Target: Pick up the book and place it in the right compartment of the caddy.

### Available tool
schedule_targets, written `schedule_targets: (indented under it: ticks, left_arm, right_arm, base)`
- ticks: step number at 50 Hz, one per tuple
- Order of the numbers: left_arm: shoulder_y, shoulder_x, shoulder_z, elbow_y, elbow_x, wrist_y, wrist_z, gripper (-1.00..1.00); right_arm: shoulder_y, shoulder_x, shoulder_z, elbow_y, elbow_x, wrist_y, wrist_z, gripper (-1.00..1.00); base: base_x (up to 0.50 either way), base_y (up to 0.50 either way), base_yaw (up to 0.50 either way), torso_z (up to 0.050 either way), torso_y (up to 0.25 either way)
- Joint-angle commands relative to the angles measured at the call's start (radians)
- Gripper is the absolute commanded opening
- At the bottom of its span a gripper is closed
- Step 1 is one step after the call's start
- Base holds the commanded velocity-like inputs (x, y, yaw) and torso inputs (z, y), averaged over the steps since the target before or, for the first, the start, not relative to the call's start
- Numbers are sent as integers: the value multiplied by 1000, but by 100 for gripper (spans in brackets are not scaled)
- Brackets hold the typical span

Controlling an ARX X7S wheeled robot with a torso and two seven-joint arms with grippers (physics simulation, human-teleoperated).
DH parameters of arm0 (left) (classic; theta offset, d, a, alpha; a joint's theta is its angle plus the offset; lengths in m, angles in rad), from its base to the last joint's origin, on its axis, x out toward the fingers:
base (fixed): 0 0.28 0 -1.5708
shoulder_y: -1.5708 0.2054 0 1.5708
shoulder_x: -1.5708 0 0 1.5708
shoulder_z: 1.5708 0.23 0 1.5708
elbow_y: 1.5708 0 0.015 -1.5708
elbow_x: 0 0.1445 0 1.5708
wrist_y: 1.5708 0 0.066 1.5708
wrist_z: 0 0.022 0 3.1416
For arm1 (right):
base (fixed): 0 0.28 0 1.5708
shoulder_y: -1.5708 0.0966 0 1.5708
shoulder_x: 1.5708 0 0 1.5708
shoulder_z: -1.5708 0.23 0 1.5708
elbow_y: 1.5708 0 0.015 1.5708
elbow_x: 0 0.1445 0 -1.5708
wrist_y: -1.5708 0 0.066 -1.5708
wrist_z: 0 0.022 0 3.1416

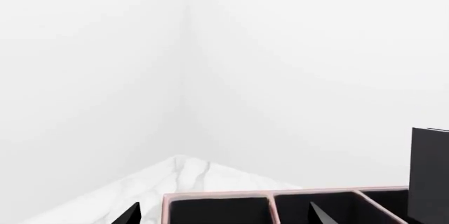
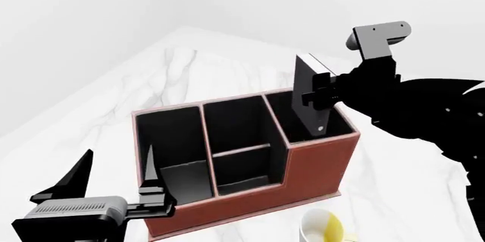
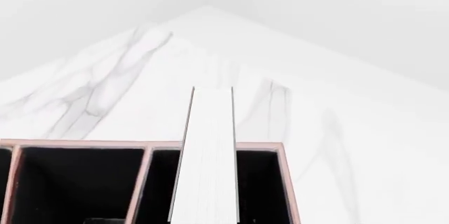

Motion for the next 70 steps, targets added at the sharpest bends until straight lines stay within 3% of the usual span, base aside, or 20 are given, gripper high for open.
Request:
schedule_targets:
  ticks: [1, 70]
  left_arm:
    - [0, -1, 1, -4, 0, 5, 0, 100]
    - [-4, -10, 9, -4, -4, 8, -11, 100]
  right_arm:
    - [-18, 1, 17, 1, -43, -29, -20, -100]
    - [-125, -29, -21, 74, -104, -151, -95, -100]
  base:
    - [0, 0, 0, 10, 0]
    - [0, 0, 0, 0, 1]
